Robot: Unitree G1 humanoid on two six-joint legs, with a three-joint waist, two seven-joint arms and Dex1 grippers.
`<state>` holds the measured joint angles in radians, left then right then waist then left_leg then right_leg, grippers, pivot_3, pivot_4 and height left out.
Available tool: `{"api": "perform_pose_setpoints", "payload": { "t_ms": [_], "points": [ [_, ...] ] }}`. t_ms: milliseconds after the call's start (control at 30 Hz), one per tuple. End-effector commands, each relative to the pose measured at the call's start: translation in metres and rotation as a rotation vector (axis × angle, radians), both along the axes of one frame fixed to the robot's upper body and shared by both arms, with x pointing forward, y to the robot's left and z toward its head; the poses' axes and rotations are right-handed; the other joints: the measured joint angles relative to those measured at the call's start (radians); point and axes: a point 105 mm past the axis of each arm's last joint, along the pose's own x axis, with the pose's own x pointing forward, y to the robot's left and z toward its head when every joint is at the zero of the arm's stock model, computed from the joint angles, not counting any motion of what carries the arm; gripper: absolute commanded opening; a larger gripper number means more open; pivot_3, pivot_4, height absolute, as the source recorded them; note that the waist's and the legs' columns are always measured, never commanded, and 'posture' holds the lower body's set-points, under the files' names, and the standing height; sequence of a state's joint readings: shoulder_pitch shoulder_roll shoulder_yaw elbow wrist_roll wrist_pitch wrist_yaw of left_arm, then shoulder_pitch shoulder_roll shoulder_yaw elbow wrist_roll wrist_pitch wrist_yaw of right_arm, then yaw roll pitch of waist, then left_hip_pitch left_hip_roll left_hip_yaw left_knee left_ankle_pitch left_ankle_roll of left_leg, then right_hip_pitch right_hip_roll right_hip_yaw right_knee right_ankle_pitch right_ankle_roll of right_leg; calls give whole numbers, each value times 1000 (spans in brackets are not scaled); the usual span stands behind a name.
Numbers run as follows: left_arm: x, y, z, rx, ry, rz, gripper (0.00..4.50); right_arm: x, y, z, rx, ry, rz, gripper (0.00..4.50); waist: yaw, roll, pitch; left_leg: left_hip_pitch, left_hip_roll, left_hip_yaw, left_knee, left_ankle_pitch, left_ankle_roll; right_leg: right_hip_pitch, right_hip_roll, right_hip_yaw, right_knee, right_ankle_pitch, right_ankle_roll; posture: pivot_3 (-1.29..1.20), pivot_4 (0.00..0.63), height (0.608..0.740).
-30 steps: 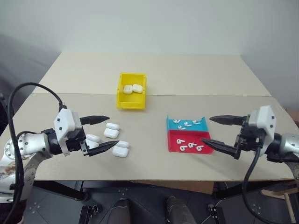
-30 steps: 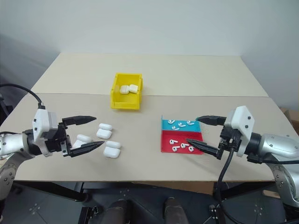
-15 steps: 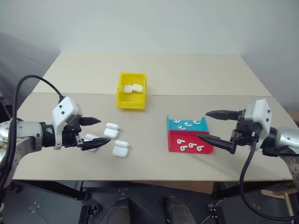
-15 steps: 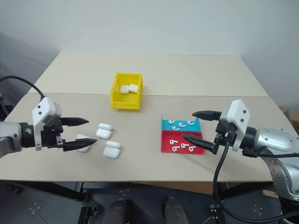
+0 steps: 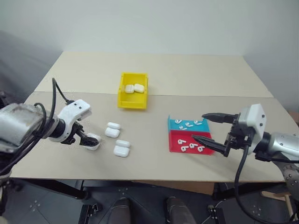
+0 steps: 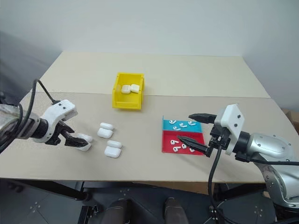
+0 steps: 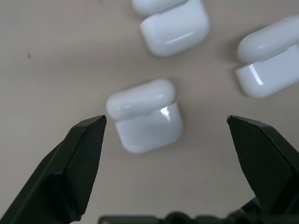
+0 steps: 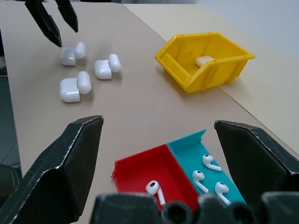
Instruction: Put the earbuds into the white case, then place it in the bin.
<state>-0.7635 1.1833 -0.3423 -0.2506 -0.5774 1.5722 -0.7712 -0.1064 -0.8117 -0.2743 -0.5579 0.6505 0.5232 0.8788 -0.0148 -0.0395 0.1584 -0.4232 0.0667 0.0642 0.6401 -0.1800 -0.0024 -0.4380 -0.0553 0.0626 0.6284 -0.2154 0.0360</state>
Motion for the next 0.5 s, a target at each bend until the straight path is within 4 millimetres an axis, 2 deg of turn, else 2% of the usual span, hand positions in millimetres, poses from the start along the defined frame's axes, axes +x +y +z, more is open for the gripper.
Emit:
{"api": "perform_pose_setpoints", "payload": {
  "t_ms": [33, 500],
  "points": [
    [2, 8, -8, 52, 44, 62, 4500, -4, 6, 8, 2, -57, 18, 4465, -2, 0, 0, 0, 0, 0, 0, 0, 0, 0, 0, 0, 0, 0, 0, 0, 150, 740],
    [29, 2, -29, 70, 31, 165, 4500, -6, 9, 9, 0, -79, 15, 4465, 6, 0, 0, 1, -1, -2, 2, 0, 0, 1, 0, 0, 2, 0, 0, 0, 150, 740]
  ]
}}
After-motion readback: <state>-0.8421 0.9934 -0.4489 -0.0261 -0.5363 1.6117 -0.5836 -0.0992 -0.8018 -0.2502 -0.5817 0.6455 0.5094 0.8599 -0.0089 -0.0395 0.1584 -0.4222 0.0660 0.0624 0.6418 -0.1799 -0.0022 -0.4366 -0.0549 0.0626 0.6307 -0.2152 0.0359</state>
